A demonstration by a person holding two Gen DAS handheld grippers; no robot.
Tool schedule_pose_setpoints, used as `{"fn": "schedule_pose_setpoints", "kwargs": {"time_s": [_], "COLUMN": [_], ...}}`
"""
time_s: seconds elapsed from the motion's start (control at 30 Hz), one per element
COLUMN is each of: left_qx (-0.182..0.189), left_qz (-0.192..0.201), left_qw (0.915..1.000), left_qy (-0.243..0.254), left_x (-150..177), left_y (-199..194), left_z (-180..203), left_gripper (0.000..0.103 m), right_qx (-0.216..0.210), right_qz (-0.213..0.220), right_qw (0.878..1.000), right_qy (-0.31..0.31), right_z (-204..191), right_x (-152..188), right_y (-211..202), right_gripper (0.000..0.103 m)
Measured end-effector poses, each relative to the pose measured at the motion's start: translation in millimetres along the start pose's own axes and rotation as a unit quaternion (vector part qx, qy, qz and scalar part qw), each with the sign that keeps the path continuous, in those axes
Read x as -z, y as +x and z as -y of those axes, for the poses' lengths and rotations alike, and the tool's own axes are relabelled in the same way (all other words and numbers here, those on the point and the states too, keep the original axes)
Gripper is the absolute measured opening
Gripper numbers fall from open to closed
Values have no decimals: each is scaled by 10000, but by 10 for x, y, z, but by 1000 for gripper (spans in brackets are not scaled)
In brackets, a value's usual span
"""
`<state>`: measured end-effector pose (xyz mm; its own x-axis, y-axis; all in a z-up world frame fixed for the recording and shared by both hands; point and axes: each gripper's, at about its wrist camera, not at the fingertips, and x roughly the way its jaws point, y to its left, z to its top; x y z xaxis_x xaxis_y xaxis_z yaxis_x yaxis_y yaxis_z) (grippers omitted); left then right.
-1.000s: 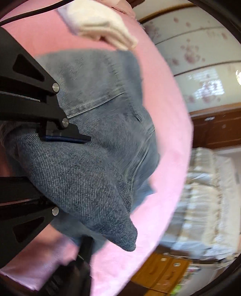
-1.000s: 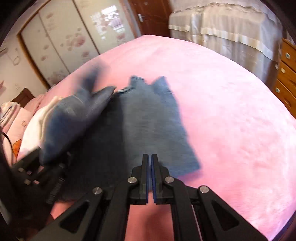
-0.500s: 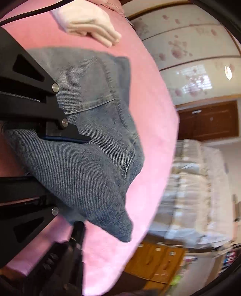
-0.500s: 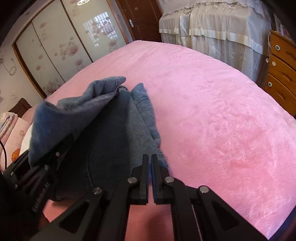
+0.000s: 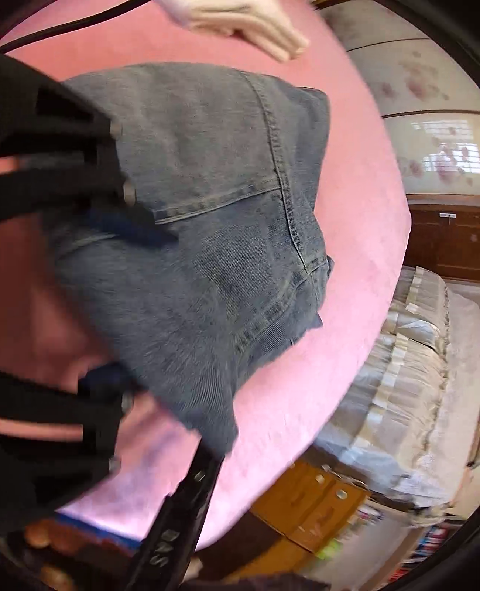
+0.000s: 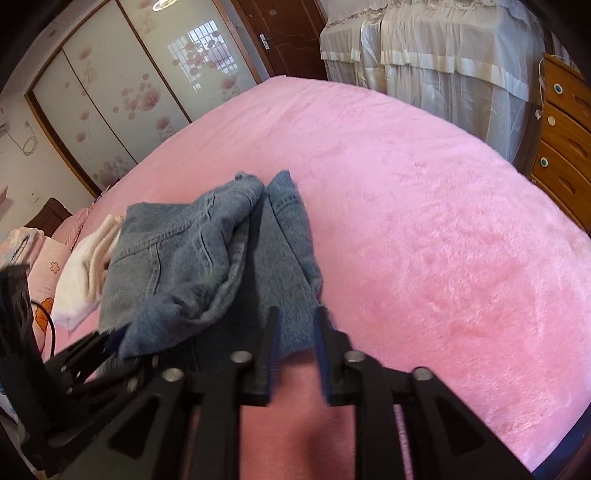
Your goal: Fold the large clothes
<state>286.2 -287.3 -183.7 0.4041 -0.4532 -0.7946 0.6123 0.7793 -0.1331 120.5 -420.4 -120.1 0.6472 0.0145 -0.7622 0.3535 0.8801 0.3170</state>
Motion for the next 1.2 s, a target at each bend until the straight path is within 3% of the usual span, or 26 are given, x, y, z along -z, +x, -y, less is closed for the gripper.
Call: {"fn": "schedule_pose_setpoints", "kwargs": {"time_s": [0.03, 0.17, 0.27, 0.43, 0.57, 0.67, 0.77, 1.0, 1.1, 1.2], "left_qx": [27, 62, -85, -495, -898, -760, -459, -296, -268, -219], "left_qz": [-5, 28, 391, 701, 427, 204, 143, 220, 219, 210], "left_qw": [10000, 9999, 9992, 9958, 9912, 9872, 9841, 9850, 9853, 9849], "left_qy": [29, 129, 95, -319, -876, -1390, -1710, -1688, -1674, -1706], "left_x": [37, 105, 102, 165, 353, 496, 588, 544, 526, 529], "left_y": [-34, -185, -437, -757, -686, -585, -492, -398, -387, -360], "left_z": [33, 108, 25, -435, -946, -1265, -1446, -1405, -1403, -1430], "left_gripper": [65, 65, 66, 74, 74, 74, 74, 74, 74, 76], "right_qx": [-2, -213, -546, -1139, -1185, -1060, -1081, -1188, -1613, -1742], "right_qz": [43, 94, -85, -679, -1159, -1387, -1468, -1640, -1715, -1653], "right_qw": [10000, 9997, 9984, 9909, 9858, 9843, 9824, 9780, 9705, 9701], "right_qy": [-2, 28, 142, 240, 267, 264, 419, 508, 523, 349], "right_z": [2, -13, -12, -74, -121, -116, -75, -79, -122, -192], "right_x": [-22, -123, -181, -233, -217, -164, -132, -117, -155, -212], "right_y": [-24, -144, -152, 22, 316, 491, 570, 680, 689, 680], "right_gripper": [37, 38, 38, 38, 39, 40, 48, 61, 61, 61]}}
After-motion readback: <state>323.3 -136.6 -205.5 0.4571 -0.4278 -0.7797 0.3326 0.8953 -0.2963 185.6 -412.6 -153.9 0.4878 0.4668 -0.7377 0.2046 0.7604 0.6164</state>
